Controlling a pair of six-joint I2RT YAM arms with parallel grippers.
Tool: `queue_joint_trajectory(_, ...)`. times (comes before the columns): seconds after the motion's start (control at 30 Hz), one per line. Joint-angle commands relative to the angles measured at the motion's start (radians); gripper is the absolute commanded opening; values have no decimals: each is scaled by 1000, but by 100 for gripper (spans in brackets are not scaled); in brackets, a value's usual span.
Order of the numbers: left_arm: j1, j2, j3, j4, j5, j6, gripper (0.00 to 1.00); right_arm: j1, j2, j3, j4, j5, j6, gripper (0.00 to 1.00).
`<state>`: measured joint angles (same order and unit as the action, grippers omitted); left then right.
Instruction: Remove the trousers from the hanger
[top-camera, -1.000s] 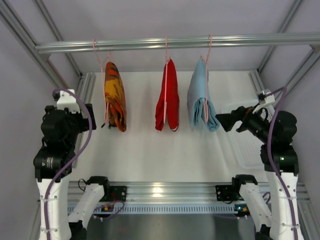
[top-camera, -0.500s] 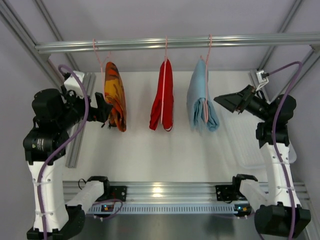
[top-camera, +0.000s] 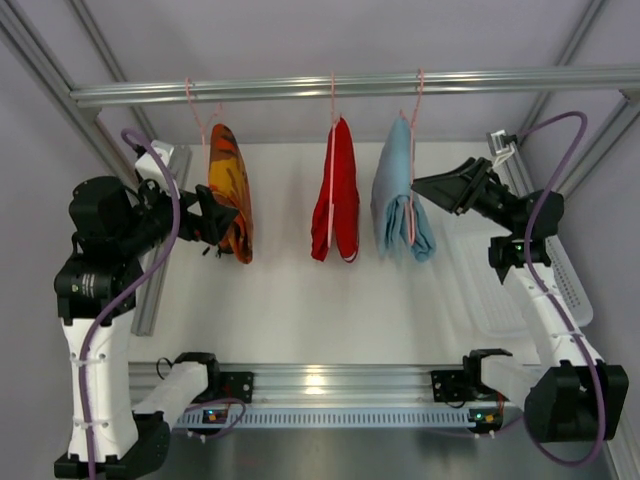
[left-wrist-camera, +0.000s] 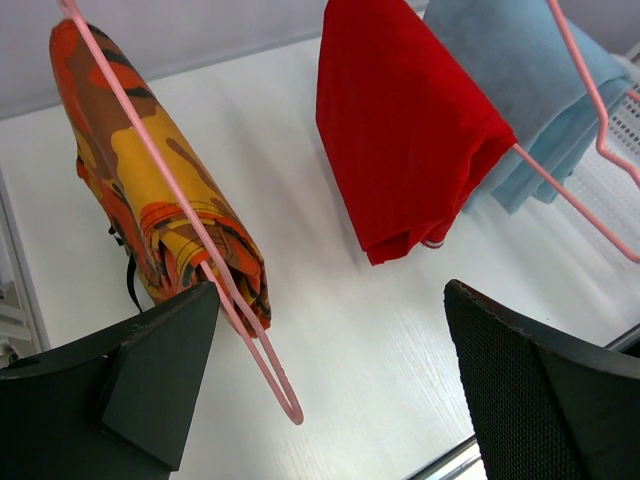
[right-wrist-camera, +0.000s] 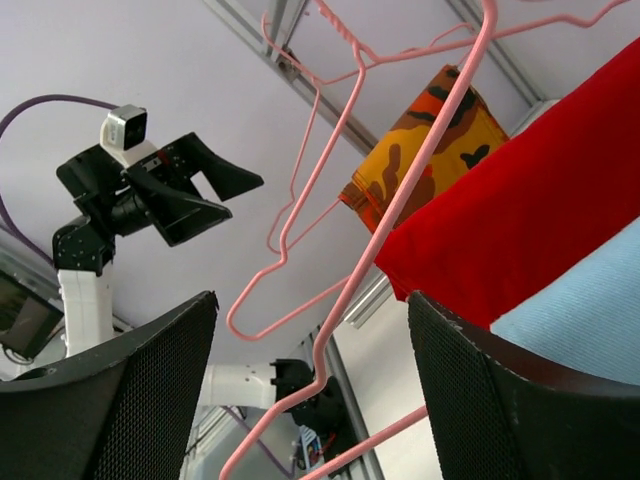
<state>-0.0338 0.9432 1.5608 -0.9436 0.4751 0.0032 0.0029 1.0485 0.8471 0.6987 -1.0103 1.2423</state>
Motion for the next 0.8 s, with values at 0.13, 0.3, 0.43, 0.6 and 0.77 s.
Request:
queue_joint_trajectory(0.13, 5, 8, 2, 118, 16, -43, 99, 106, 45, -14, 168, 87, -18, 72)
queue_joint_trajectory(0.3, 5, 19, 1, 137, 39, -66, 99, 155, 84, -10, 195, 113, -24, 66)
queue_joint_trajectory(0.43, 5, 34, 2, 154, 66, -101, 99, 155, 123, 7, 275, 108, 23, 53)
queue_joint_trajectory(0.6, 5, 55, 5, 175, 88, -135, 98, 155, 140, 30, 344, 90, 66, 22)
queue_joint_trajectory(0.77, 5, 63, -13, 244, 164, -206, 98, 147, 97, 70, 289, 82, 33, 0)
